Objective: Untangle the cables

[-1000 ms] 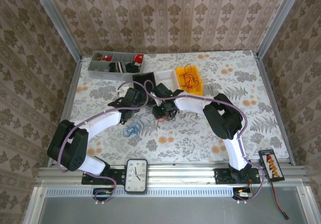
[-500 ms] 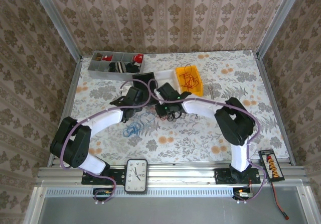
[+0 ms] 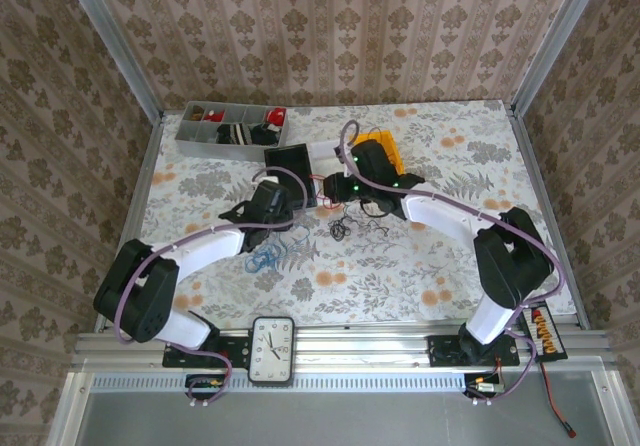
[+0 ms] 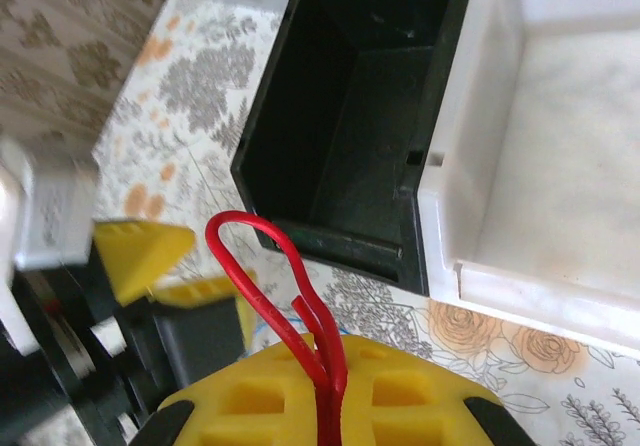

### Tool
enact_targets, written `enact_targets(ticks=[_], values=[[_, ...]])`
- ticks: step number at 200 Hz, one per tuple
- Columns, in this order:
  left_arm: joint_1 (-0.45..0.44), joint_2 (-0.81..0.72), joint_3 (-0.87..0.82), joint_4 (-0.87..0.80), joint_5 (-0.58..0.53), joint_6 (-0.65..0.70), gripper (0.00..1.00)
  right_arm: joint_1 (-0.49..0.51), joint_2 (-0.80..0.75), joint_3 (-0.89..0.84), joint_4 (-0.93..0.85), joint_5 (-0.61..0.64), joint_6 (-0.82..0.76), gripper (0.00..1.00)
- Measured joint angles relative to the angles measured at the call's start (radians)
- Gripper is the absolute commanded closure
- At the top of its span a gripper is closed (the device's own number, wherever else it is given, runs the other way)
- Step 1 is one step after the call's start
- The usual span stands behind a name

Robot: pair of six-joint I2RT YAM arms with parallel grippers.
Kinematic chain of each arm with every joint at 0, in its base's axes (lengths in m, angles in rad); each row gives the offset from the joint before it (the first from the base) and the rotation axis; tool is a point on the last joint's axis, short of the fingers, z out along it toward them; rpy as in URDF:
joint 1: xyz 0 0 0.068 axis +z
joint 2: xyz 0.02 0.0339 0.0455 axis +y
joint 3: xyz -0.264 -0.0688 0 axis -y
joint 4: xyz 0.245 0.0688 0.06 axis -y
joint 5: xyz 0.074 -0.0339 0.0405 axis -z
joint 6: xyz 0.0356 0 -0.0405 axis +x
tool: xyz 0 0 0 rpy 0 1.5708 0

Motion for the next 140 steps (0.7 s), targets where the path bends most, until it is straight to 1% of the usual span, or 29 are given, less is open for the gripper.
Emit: enact_targets(ticks=[42, 63, 79, 96, 119, 124, 140], values=[[-0.076, -0.030, -0.028, 0.140, 0.221, 0.175, 0.34, -0.079, -0.026, -0.039, 0.083, -0.045, 0.112, 1.00], [-0.109, -0.028, -0.009, 0.170, 0.343, 0.244, 0.35, -0.087, -0.027, -0.050, 0.100, -0.046, 0.150, 1.00], [-0.126, -0.008, 0.019, 0.191, 0.415, 0.283, 0.35, -0.089, -0.027, -0.055, 0.104, -0.048, 0.180, 1.00], [-0.142, 0.044, 0.064, 0.220, 0.465, 0.321, 0.35, -0.095, -0.027, -0.069, 0.132, -0.056, 0.221, 1.00], [-0.157, 0.130, 0.119, 0.258, 0.502, 0.349, 0.35, -0.111, -0.028, -0.093, 0.163, -0.074, 0.275, 1.00], [-0.159, 0.146, 0.126, 0.269, 0.508, 0.352, 0.36, -0.116, -0.029, -0.098, 0.169, -0.078, 0.287, 1.00], [-0.164, 0.198, 0.151, 0.299, 0.523, 0.359, 0.43, -0.132, -0.029, -0.109, 0.187, -0.086, 0.322, 1.00]])
